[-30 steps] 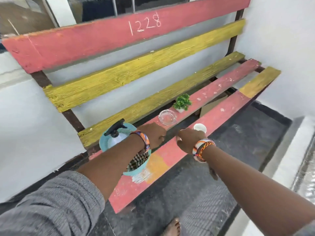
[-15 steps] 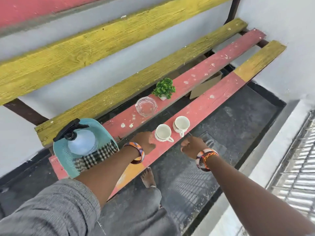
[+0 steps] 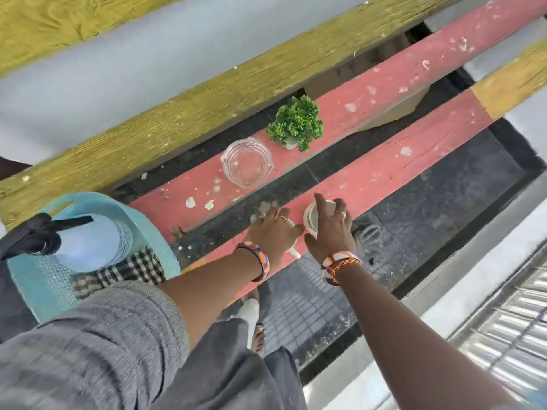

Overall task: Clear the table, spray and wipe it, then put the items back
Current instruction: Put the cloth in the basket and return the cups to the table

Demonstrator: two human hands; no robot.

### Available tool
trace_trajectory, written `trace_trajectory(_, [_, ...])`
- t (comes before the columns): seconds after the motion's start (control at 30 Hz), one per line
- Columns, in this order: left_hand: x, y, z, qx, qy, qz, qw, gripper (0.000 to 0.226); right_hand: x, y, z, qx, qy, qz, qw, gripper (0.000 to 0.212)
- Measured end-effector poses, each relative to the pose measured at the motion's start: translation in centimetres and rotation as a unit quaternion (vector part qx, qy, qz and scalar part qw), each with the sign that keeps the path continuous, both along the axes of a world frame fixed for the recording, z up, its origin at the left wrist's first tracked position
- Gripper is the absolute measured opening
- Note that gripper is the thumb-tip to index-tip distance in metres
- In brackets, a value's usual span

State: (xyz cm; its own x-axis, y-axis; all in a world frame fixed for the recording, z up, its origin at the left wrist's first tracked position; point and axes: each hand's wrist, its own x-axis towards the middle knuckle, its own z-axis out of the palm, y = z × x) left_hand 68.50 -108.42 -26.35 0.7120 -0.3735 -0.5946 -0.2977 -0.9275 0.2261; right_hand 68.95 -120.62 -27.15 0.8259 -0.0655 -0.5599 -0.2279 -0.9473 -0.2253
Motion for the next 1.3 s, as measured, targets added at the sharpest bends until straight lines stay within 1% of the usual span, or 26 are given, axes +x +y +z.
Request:
trace_trajectory(0.07, [0.3,0.2,0.1,-0.010,-0.002,-0.005,1.000,0.044,0.5,-0.1,-0.3,0.000,-0.026,-0.008,1.000,0.067])
trace_trajectory(0.13, [0.1,0.8,0.3,-0.007,0.018,0.017,1.000,0.049,0.6,-0.3,-0.1,0.007,-0.028,0.001,1.000,0.061])
trace_trajectory(0.2, [-0.6,1.5,0.3,-0.017,0.030,0.077,0.996,0.056,0.2,-0.4,0.6,0.012,-0.018,0.006,1.000,0.061])
trace_trajectory(0.3, [-2.1,2.5,1.4,-0.083,0.023,0.161,0.983,0.071,-1.1,-0.3,2.3,0.011,-0.021,0.027,0.999,0.070])
trace_trajectory(0.4, [-3.7,3.6,3.6,-0.169,-0.031,0.201,0.964,0.077,-2.1,0.2,4.7,0.021,-0.038,0.049,0.998,0.082])
trace_trajectory(0.47, [-5.2,4.4,6.0,-0.209,-0.077,0.221,0.949,0.083,-2.7,0.9,6.6,0.036,-0.060,0.048,0.996,0.084])
trace_trajectory(0.57, [-7.6,6.2,9.2,-0.246,-0.134,0.283,0.917,0.090,-3.9,2.6,9.6,0.090,-0.099,0.022,0.991,0.078])
trace_trajectory(0.63, [-10.0,7.9,11.4,-0.280,-0.159,0.333,0.886,0.093,-5.1,4.0,11.8,0.140,-0.129,0.013,0.982,0.073])
trace_trajectory(0.7, [-12.1,9.8,13.7,-0.350,-0.176,0.401,0.828,0.087,-6.1,5.6,13.7,0.184,-0.148,0.021,0.972,0.069])
trace_trajectory(0.8, [-15.5,12.8,15.6,-0.451,-0.173,0.520,0.705,0.066,-8.0,8.8,16.3,0.256,-0.167,0.027,0.952,0.064])
trace_trajectory(0.83, [-16.7,13.9,16.3,-0.489,-0.167,0.549,0.657,0.052,-8.9,10.2,17.0,0.282,-0.166,0.022,0.945,0.064])
trace_trajectory(0.87, [-17.9,15.0,17.0,-0.531,-0.153,0.577,0.601,0.035,-9.6,11.7,17.6,0.310,-0.158,0.014,0.937,0.066])
trace_trajectory(0.9, [-18.9,16.0,17.8,-0.578,-0.129,0.601,0.537,0.021,-10.3,13.0,18.2,0.337,-0.150,0.002,0.930,0.068])
trace_trajectory(0.93, [-20.4,17.4,18.6,-0.620,-0.111,0.617,0.473,0.012,-11.3,14.8,18.9,0.368,-0.144,0.001,0.919,0.069])
trace_trajectory(0.97, [-21.6,18.7,19.0,-0.651,-0.092,0.623,0.423,0.009,-12.1,16.4,19.4,0.398,-0.135,-0.003,0.907,0.071])
trace_trajectory(1.0, [-22.7,20.0,19.6,-0.684,-0.078,0.615,0.385,0.027,-13.0,18.0,20.0,0.427,-0.119,-0.014,0.896,0.074])
trace_trajectory(1.03, [-24.0,21.4,20.0,-0.715,-0.070,0.600,0.352,0.051,-14.0,19.7,20.7,0.458,-0.089,-0.030,0.884,0.073])
trace_trajectory(1.07, [-25.1,22.7,20.3,-0.746,-0.066,0.583,0.316,0.068,-14.8,21.2,21.3,0.489,-0.049,-0.054,0.869,0.066])
trace_trajectory(1.1, [-26.4,24.0,20.7,-0.776,-0.068,0.560,0.281,0.072,-15.8,22.8,21.8,0.513,-0.003,-0.063,0.856,0.052])
trace_trajectory(1.13, [-27.9,25.2,21.1,-0.796,-0.084,0.540,0.259,0.062,-16.7,24.4,22.1,0.525,0.038,-0.058,0.848,0.038])
trace_trajectory(1.2, [-30.7,27.5,22.1,-0.810,-0.117,0.535,0.211,0.034,-18.6,27.7,22.6,0.531,0.098,-0.031,0.841,0.019])
trace_trajectory(1.23, [-31.9,28.5,22.5,-0.807,-0.126,0.545,0.189,0.033,-19.6,29.0,22.7,0.535,0.114,-0.024,0.837,0.014])
trace_trajectory(1.27, [-33.5,30.0,22.7,-0.802,-0.134,0.556,0.172,0.044,-21.1,30.8,22.8,0.542,0.119,-0.015,0.832,0.012])
trace_trajectory(1.3, [-35.0,31.5,22.8,-0.796,-0.136,0.567,0.164,0.057,-22.4,32.6,22.8,0.552,0.117,-0.009,0.825,0.015])
